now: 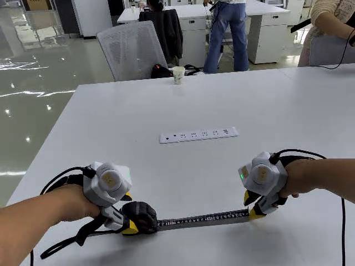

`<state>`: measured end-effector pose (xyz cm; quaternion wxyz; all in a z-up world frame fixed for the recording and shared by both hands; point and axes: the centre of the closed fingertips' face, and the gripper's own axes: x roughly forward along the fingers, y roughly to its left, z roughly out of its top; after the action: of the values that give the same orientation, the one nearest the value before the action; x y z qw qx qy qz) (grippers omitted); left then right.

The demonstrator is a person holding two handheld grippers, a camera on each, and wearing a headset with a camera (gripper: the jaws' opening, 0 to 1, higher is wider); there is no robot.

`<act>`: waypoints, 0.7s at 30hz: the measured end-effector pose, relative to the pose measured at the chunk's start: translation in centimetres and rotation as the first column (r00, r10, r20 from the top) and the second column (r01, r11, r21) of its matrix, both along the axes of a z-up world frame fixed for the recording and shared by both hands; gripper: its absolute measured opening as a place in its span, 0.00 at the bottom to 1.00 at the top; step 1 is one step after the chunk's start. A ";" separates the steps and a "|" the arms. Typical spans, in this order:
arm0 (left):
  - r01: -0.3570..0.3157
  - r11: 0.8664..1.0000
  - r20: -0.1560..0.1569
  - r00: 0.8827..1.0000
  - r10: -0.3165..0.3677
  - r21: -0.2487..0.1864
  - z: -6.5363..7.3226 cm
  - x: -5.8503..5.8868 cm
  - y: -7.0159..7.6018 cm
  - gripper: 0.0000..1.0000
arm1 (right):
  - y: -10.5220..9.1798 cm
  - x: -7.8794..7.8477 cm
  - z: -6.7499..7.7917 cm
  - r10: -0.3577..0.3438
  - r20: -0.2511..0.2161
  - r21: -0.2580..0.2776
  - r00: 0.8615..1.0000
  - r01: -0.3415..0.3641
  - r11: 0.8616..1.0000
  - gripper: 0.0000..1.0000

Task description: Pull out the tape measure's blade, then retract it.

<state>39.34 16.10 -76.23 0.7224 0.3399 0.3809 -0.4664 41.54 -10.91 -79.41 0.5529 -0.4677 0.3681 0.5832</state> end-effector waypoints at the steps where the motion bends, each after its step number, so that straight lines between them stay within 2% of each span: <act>1: -0.008 1.000 -0.003 1.000 0.008 -0.005 0.0 0.0 0.1 0.49 | 0.0 0.0 0.1 -0.012 -0.003 0.006 1.000 0.012 1.000 0.20; 10: -0.046 0.998 -0.029 0.999 0.045 -0.041 0.3 -0.5 0.0 0.60 | -0.6 -0.4 0.2 -0.108 -0.030 0.018 0.994 0.108 0.994 0.32; 14: -0.054 0.998 -0.045 0.998 0.052 -0.043 0.2 -0.8 0.1 0.65 | -0.7 -0.5 0.2 -0.145 -0.041 0.030 0.989 0.146 0.989 0.40; 21: -0.090 0.995 -0.096 0.992 0.085 -0.051 -0.2 -1.7 0.0 0.79 | -1.0 -0.8 0.0 -0.192 -0.052 0.037 0.980 0.194 0.980 0.51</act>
<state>37.65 16.14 -76.39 0.7328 0.2805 0.4156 -0.4599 40.78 -11.88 -79.38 0.6075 -0.4040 0.4128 0.5453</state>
